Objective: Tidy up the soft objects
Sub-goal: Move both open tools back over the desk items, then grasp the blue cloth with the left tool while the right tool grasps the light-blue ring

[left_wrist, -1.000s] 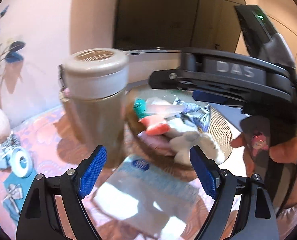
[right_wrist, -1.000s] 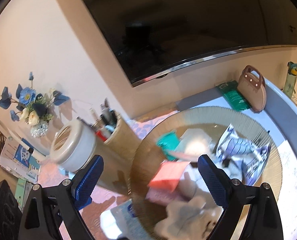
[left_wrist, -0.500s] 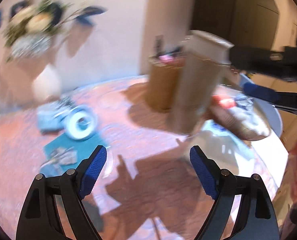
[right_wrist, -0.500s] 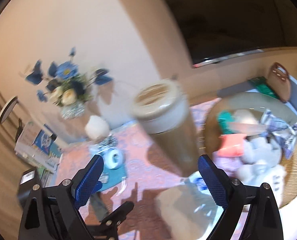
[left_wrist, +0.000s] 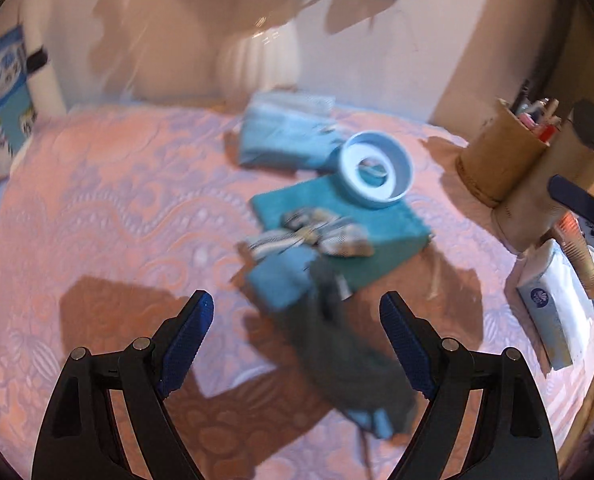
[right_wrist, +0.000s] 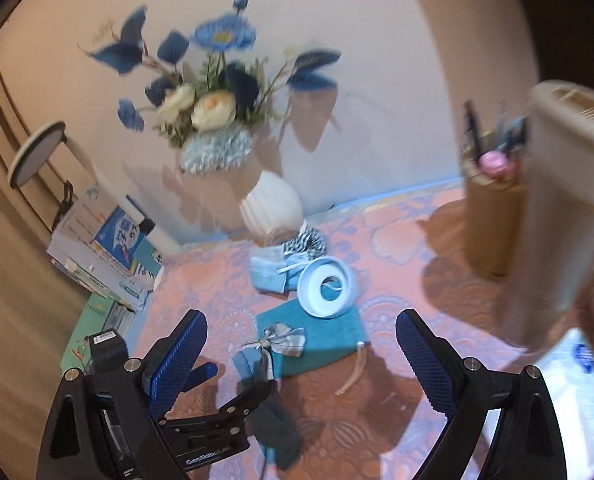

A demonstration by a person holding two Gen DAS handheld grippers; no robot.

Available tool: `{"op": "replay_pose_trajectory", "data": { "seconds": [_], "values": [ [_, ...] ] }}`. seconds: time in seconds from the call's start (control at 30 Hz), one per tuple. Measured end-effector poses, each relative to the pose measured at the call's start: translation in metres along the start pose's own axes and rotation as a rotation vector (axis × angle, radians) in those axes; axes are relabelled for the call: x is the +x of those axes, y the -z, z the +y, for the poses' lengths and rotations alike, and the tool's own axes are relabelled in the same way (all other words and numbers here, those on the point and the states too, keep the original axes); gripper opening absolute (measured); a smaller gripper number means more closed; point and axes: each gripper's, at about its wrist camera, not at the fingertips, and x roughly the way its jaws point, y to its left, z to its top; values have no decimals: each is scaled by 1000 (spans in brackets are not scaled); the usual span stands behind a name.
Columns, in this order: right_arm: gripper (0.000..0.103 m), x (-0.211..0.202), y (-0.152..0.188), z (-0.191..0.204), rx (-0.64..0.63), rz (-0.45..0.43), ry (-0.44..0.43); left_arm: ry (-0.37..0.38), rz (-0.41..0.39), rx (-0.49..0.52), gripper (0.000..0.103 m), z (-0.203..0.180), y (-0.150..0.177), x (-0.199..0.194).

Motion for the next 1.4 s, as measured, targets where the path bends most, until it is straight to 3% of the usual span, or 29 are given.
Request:
{"op": "replay_pose_trajectory", "data": {
  "seconds": [0.2,0.33,0.47,0.6,0.93,1.0,1.03,1.1,1.13,1.3,1.4],
  "values": [
    [95,45,7,-6,19,5,32,18,2,-11,84,11,14,10],
    [95,74,10,-7,-31,3,109,7,-26,34,98,4,20,14],
    [95,112,13,-3,-114,27,168,-106,-26,142,102,-17,33,20],
    [95,145,14,-7,-129,53,225,-100,-25,116,102,-13,34,17],
    [95,160,15,2,-183,70,297,-122,-32,123,103,-13,34,17],
    [88,160,16,4,-191,67,320,-120,-34,123,103,-14,35,16],
    [79,160,16,4,-190,62,327,-111,-38,122,99,-14,35,15],
    [64,155,16,3,-185,42,305,-86,-87,114,45,-14,38,5],
    [64,152,17,2,-179,29,299,-63,-113,109,9,-13,40,0],
    [63,126,21,-19,-63,-69,192,17,-147,45,9,1,43,-8],
    [63,115,27,-36,31,-96,118,18,-179,15,9,7,45,-14]
  ]
}}
